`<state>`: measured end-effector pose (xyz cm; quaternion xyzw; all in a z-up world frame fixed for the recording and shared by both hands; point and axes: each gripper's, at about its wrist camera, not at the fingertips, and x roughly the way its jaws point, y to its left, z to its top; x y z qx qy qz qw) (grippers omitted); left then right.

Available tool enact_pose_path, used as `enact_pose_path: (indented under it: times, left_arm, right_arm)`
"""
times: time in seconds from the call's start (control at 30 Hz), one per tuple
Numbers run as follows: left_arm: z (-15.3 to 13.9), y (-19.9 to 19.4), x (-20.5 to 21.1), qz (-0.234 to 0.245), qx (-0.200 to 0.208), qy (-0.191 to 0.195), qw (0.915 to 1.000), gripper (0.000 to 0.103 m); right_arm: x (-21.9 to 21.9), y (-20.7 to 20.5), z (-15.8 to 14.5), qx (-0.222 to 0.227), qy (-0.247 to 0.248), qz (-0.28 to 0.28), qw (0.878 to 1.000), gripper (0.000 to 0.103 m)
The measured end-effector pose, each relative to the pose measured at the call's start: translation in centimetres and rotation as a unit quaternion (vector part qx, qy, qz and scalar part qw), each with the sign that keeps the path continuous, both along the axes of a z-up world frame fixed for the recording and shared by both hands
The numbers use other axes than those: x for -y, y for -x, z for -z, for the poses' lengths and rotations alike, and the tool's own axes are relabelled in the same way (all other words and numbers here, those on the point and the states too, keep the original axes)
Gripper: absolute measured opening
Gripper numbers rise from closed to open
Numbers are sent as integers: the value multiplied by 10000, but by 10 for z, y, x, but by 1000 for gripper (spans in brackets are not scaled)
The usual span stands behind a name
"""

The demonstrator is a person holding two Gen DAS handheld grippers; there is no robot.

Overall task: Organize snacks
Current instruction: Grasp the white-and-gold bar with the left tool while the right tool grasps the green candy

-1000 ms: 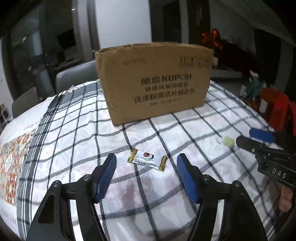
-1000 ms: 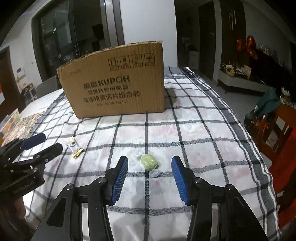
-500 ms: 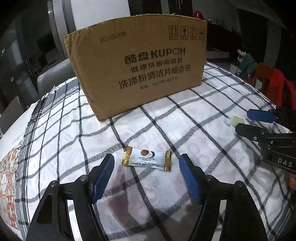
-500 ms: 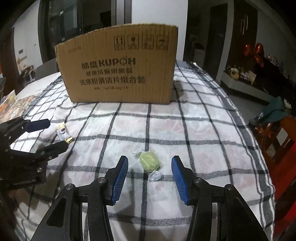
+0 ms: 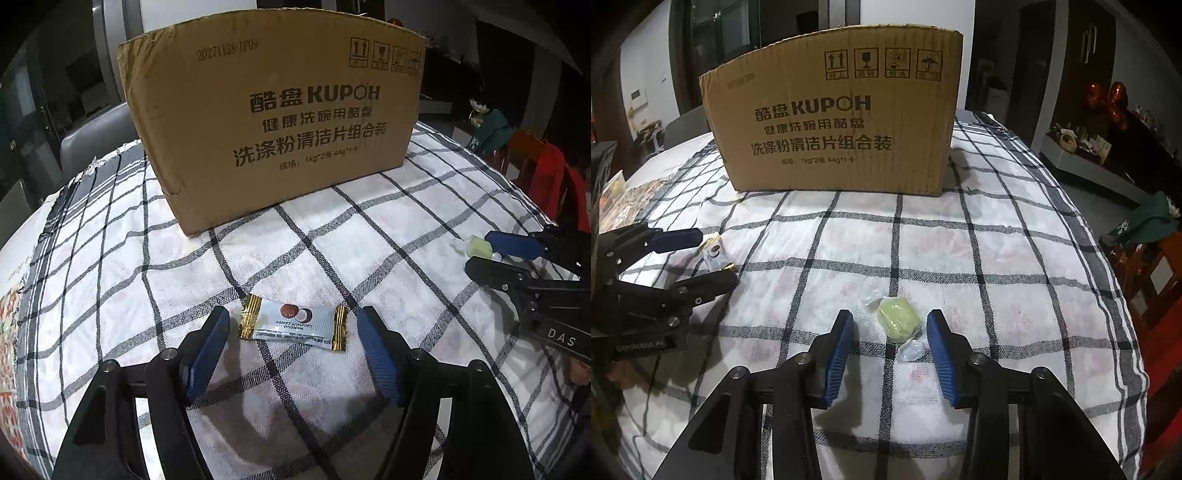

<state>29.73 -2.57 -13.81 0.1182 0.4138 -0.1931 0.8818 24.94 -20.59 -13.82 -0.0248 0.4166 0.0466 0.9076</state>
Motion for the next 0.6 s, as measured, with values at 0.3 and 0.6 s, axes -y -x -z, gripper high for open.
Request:
enact_pose_path:
  times: [0.3, 0.6]
  left_arm:
    - [-1, 3, 2, 46, -36, 130, 9999, 48]
    - [-10, 17, 3, -56, 80, 112, 9999, 47]
  right_arm:
    - [-1, 0, -1, 10, -70, -76, 9999, 21]
    - [-3, 7, -7, 201, -41, -122, 9997, 20]
